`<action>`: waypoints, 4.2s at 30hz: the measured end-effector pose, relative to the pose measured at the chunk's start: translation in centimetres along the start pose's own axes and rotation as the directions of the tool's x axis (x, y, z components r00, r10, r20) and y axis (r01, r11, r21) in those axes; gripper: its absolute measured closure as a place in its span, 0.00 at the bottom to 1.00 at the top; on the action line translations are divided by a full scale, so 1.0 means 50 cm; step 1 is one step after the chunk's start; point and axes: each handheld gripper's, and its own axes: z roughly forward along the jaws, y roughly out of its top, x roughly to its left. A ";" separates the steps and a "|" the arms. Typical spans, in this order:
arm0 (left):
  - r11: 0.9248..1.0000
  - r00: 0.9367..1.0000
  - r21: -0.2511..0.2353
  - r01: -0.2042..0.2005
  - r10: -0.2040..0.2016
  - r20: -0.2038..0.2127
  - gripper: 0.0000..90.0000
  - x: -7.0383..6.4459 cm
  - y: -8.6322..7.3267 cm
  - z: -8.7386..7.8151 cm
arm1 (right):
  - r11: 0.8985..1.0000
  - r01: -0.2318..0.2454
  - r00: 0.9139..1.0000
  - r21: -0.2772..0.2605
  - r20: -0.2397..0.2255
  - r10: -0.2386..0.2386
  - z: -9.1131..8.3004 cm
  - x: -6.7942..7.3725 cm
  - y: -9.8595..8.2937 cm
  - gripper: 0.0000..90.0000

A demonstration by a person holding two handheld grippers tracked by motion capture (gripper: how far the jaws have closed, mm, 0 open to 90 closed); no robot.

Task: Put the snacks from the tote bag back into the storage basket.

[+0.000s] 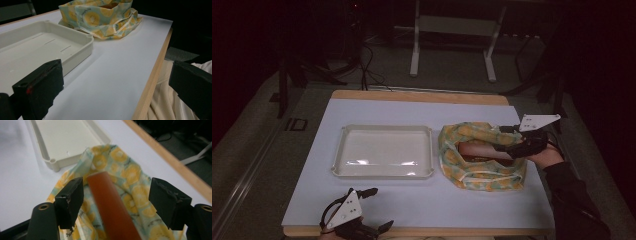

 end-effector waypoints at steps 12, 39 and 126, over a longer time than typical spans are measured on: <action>1.000 1.000 0.003 0.000 0.000 0.003 0.00 0.000 -0.001 0.000 | 0.992 -0.047 0.998 0.120 -0.026 0.050 0.046 -0.033 -0.054 0.36; 1.000 1.000 0.004 0.014 -0.014 -0.016 0.00 0.003 -0.002 -0.002 | 0.926 -0.019 0.999 0.377 -0.017 0.028 0.117 -0.059 -0.111 0.30; 1.000 1.000 0.008 0.018 -0.018 0.002 0.00 0.004 -0.004 0.000 | 0.913 0.307 0.951 0.268 -0.127 -0.283 0.038 -0.019 0.146 0.48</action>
